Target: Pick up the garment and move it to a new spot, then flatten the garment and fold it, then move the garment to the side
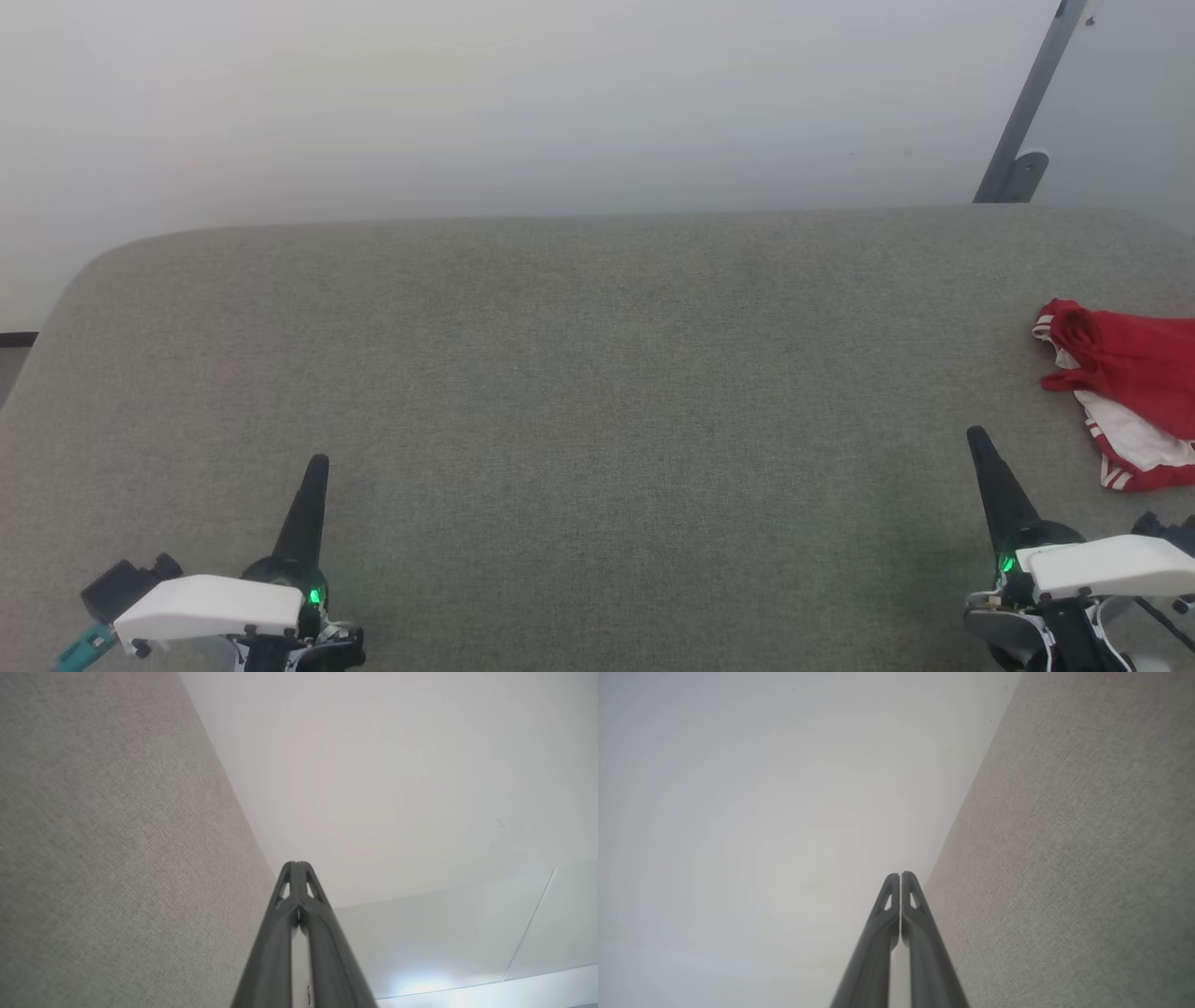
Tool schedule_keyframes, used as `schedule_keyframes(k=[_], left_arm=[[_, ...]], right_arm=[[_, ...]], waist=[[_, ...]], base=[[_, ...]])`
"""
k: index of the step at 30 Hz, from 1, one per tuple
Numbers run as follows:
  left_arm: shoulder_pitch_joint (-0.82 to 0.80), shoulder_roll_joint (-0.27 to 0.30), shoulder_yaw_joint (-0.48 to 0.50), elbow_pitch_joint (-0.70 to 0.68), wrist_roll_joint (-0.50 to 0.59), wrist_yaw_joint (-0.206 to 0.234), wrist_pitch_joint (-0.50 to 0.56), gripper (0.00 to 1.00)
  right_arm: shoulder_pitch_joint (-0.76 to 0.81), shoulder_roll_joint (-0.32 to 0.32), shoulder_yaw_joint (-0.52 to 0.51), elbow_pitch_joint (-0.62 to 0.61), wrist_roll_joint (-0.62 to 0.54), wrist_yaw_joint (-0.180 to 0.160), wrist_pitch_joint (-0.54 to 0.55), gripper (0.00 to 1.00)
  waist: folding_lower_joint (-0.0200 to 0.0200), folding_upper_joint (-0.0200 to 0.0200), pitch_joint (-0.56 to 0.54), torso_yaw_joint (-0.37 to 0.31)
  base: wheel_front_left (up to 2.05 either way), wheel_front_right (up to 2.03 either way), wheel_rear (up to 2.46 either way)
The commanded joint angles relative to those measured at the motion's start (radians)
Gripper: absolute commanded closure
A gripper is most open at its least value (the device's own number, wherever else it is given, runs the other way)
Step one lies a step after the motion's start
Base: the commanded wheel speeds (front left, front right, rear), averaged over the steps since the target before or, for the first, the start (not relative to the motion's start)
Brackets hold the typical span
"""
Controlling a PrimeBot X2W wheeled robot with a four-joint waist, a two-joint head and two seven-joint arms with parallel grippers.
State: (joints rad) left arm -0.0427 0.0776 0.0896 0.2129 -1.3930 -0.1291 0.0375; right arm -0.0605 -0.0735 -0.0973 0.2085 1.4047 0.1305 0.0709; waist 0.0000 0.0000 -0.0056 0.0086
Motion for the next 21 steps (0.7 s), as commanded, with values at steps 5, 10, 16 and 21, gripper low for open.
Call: schedule_keyframes(k=[5,10,16,21], left_arm=[[-0.029,-0.004,0.006,0.003,-0.053,-0.002,0.015,1.00],[-0.035,-0.007,0.007,0.009,-0.090,-0.002,0.025,1.00],[-0.048,-0.010,0.009,0.016,-0.129,-0.002,0.038,1.00],[-0.052,-0.012,0.010,0.021,-0.152,-0.002,0.046,1.00]], right_arm=[[-0.022,0.005,-0.004,0.006,0.045,0.000,0.010,1.00],[-0.029,0.008,-0.007,0.011,0.077,0.000,0.017,1.00],[-0.034,0.013,-0.010,0.019,0.115,0.000,0.025,1.00],[-0.040,0.016,-0.011,0.024,0.139,0.000,0.029,1.00]], waist=[[0.0000,0.0000,0.001,-0.001],[0.0000,0.0000,0.003,-0.003],[0.0000,0.0000,0.004,-0.004],[0.0000,0.0000,0.005,-0.005]], base=[[0.00,0.00,0.00],[0.00,0.00,0.00],[0.00,0.00,0.00],[0.00,0.00,0.00]])
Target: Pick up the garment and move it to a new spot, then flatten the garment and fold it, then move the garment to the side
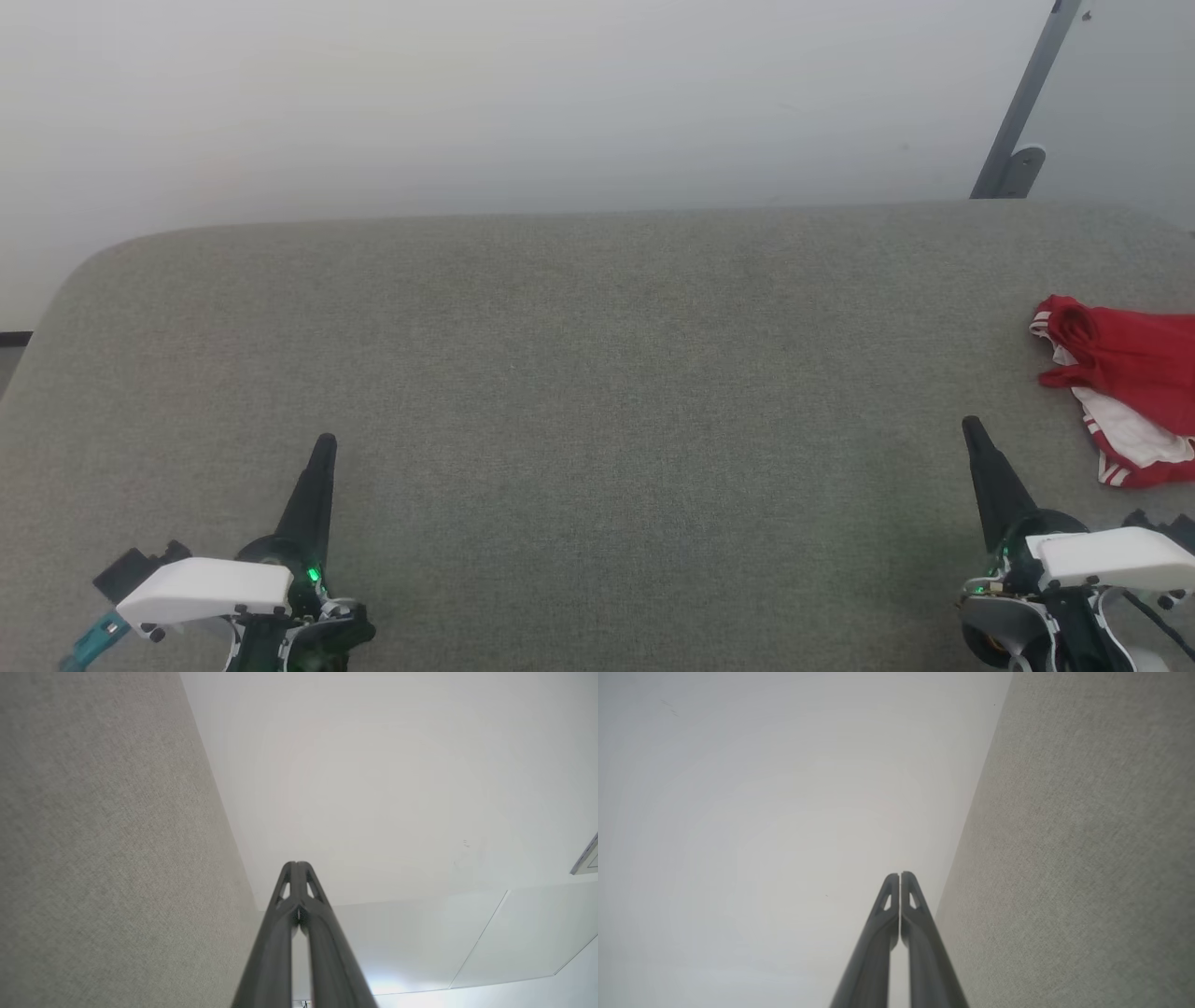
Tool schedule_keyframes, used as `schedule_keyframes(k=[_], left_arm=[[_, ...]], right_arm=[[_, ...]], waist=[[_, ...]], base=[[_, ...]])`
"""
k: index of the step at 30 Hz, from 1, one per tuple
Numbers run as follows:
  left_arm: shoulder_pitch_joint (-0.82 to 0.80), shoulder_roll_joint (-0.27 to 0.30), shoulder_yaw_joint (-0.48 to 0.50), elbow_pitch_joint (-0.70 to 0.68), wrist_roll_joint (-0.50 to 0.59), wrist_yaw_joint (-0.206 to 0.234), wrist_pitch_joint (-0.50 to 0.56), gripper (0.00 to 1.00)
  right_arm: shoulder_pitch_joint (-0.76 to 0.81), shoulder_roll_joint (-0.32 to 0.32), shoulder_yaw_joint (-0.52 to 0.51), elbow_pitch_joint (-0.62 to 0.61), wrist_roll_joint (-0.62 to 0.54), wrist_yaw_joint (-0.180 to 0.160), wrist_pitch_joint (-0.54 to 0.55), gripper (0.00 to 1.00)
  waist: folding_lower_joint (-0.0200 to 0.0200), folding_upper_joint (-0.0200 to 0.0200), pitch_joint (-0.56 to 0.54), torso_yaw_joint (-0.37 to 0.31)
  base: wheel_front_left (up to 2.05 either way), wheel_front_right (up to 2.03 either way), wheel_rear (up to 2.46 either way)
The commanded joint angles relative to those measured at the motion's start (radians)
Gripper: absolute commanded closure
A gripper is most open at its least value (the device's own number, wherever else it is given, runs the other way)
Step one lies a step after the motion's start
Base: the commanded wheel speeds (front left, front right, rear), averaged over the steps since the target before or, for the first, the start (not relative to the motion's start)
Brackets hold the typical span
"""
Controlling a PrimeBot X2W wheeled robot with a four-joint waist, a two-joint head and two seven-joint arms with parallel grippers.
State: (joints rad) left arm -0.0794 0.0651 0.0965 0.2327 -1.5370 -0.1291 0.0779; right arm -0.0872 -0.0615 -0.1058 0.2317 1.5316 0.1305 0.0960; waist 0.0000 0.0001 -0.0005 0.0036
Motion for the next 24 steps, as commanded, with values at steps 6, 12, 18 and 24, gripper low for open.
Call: schedule_keyframes(k=[6,12,18,24], left_arm=[[-0.026,-0.003,0.005,0.007,-0.048,-0.003,0.018,1.00],[-0.034,-0.006,0.007,0.013,-0.081,-0.003,0.029,1.00],[-0.035,-0.007,0.008,0.014,-0.087,-0.003,0.031,1.00],[-0.035,-0.008,0.009,0.014,-0.085,-0.003,0.032,1.00]], right_arm=[[-0.021,0.008,-0.006,0.009,0.048,0.000,0.012,1.00],[-0.025,0.013,-0.008,0.015,0.081,0.000,0.019,1.00],[-0.025,0.012,-0.008,0.015,0.084,0.000,0.020,1.00],[-0.025,0.012,-0.008,0.015,0.084,0.000,0.019,1.00]], waist=[[0.0000,-0.0001,0.002,-0.002],[0.0000,-0.0001,0.003,-0.003],[0.0000,-0.0001,0.004,-0.004],[0.0000,-0.0001,0.004,-0.004]], base=[[0.00,0.00,0.00],[0.00,0.00,0.00],[0.00,0.00,0.00],[0.00,0.00,0.00]])
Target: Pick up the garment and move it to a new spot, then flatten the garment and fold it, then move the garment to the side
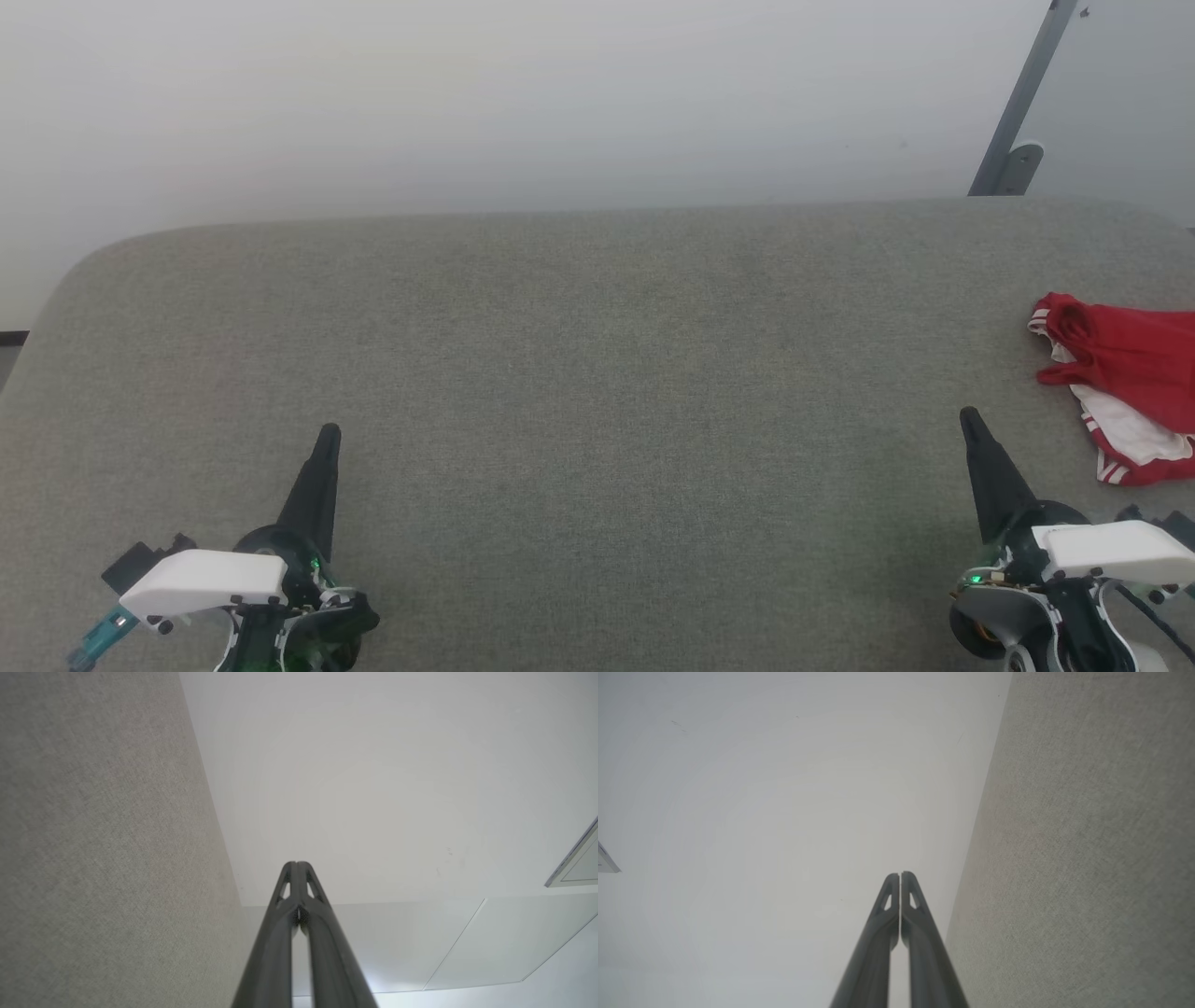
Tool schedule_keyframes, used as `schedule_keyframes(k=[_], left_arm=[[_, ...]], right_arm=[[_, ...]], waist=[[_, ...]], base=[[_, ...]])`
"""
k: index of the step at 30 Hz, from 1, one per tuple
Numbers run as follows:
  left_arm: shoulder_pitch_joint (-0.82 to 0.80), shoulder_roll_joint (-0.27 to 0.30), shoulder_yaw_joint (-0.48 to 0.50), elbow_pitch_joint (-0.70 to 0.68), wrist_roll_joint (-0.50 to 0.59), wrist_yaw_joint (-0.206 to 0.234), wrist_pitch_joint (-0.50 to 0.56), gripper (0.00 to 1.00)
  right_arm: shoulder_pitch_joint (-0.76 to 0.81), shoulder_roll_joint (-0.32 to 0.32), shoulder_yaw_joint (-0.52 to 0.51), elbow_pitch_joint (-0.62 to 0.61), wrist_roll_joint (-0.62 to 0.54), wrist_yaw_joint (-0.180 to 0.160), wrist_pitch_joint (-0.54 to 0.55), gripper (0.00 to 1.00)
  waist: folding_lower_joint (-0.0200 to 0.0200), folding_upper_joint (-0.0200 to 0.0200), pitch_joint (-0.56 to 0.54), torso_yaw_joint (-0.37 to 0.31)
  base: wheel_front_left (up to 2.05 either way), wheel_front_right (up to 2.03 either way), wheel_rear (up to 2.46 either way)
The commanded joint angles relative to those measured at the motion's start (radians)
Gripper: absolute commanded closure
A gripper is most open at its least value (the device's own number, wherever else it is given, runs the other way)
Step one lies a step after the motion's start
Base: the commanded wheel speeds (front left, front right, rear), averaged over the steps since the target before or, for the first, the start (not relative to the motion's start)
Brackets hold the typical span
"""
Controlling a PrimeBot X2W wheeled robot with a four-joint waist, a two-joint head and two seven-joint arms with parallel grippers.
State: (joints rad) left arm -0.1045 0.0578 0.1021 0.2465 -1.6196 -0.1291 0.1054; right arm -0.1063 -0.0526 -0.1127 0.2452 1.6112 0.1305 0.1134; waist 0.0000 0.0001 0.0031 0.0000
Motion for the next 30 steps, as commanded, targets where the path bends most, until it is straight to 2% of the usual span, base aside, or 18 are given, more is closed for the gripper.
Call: schedule_keyframes(k=[1,30], left_arm=[[-0.010,-0.001,0.003,0.000,-0.003,-0.003,0.005,1.00],[-0.010,-0.004,0.007,0.000,0.002,-0.003,0.007,1.00]], right_arm=[[-0.006,0.004,-0.002,0.002,0.004,0.000,0.002,1.00],[-0.006,0.004,-0.002,0.002,0.003,0.000,0.003,1.00]], waist=[[0.0000,-0.0001,0.000,0.000],[0.0000,-0.0001,0.000,0.000]], base=[[0.00,0.00,0.00],[0.00,0.00,0.00]])
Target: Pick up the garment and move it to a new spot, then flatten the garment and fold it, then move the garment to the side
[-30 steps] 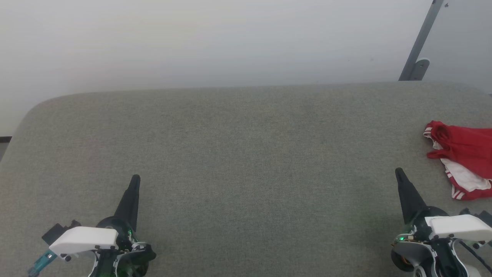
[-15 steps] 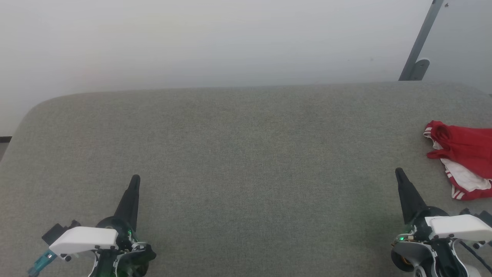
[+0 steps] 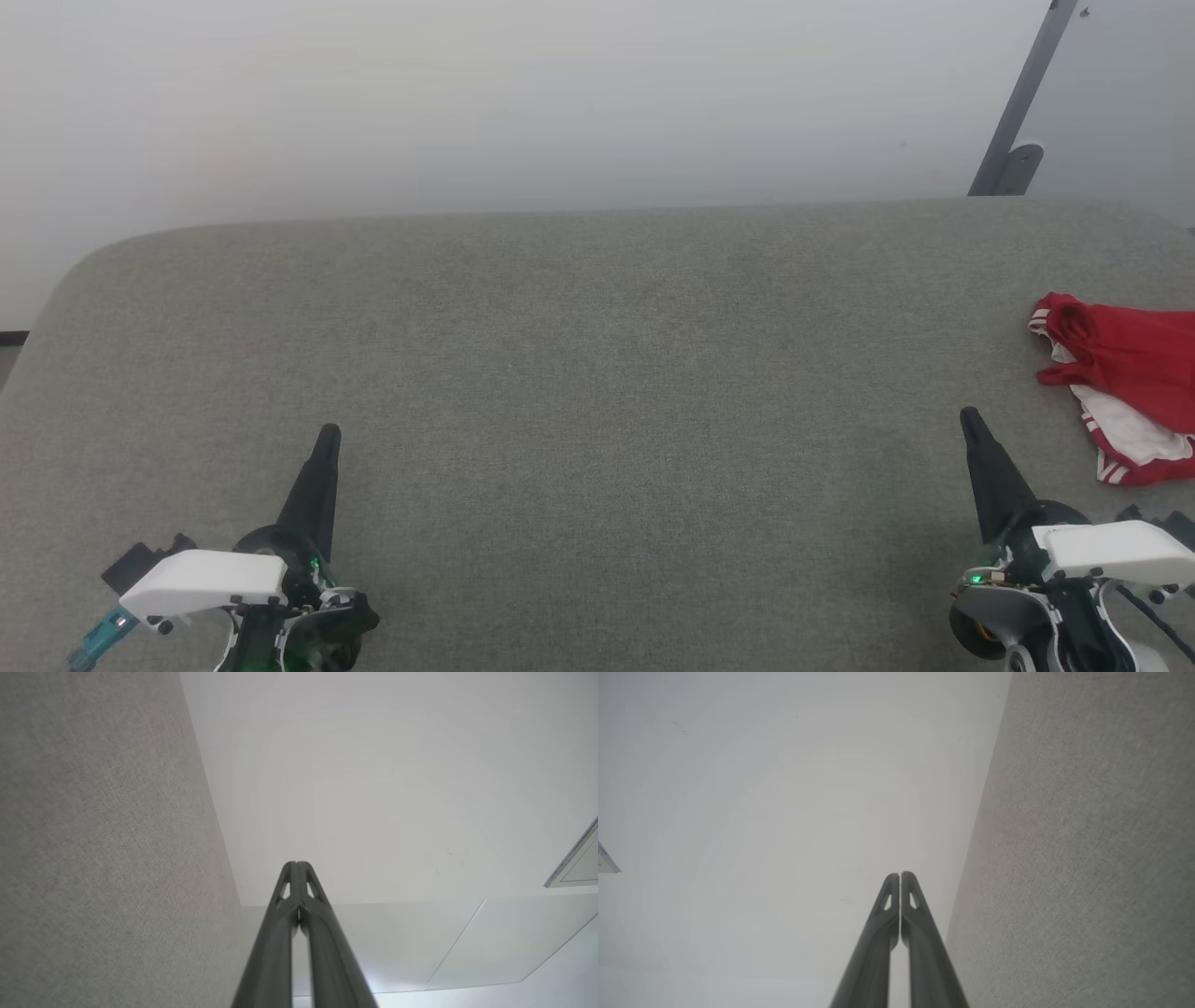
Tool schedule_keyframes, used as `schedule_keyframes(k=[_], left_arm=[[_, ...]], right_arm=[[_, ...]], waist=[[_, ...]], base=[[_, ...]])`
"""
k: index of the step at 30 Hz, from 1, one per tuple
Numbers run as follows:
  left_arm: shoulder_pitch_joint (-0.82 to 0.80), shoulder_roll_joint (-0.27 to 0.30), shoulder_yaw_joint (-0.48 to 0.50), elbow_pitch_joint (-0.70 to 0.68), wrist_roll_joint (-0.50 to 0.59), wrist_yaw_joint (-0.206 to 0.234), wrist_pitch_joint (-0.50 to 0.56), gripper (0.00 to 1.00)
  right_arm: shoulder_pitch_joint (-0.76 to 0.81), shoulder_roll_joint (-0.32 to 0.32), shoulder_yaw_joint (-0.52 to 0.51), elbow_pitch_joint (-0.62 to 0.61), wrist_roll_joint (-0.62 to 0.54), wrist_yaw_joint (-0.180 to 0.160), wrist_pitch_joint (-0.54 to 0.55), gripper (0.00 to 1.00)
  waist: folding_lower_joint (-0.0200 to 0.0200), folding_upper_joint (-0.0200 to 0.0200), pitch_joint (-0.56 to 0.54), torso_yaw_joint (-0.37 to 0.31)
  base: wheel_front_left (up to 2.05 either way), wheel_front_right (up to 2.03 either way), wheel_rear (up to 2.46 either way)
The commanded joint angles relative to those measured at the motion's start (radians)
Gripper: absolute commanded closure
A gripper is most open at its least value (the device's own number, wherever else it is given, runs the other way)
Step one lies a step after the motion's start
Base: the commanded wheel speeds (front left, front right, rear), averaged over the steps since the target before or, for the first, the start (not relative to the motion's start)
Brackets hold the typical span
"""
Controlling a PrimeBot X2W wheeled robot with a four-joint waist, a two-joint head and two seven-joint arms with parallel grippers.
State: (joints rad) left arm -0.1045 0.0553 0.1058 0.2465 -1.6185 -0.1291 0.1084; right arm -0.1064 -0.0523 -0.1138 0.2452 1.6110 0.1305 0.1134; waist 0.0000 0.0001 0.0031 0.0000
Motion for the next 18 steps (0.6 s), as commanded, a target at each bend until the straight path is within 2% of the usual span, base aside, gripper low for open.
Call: schedule_keyframes(k=[1,18], left_arm=[[-0.010,-0.001,0.004,0.000,0.001,-0.003,0.004,1.00],[-0.011,-0.002,0.006,0.000,0.003,-0.003,0.006,1.00]], right_arm=[[-0.006,0.004,-0.001,0.002,0.004,0.000,0.003,1.00],[-0.006,0.004,-0.001,0.002,0.003,0.000,0.003,1.00]], waist=[[0.0000,-0.0001,0.000,0.000],[0.0000,-0.0001,0.000,0.000]], base=[[0.00,0.00,0.00],[0.00,0.00,0.00]])
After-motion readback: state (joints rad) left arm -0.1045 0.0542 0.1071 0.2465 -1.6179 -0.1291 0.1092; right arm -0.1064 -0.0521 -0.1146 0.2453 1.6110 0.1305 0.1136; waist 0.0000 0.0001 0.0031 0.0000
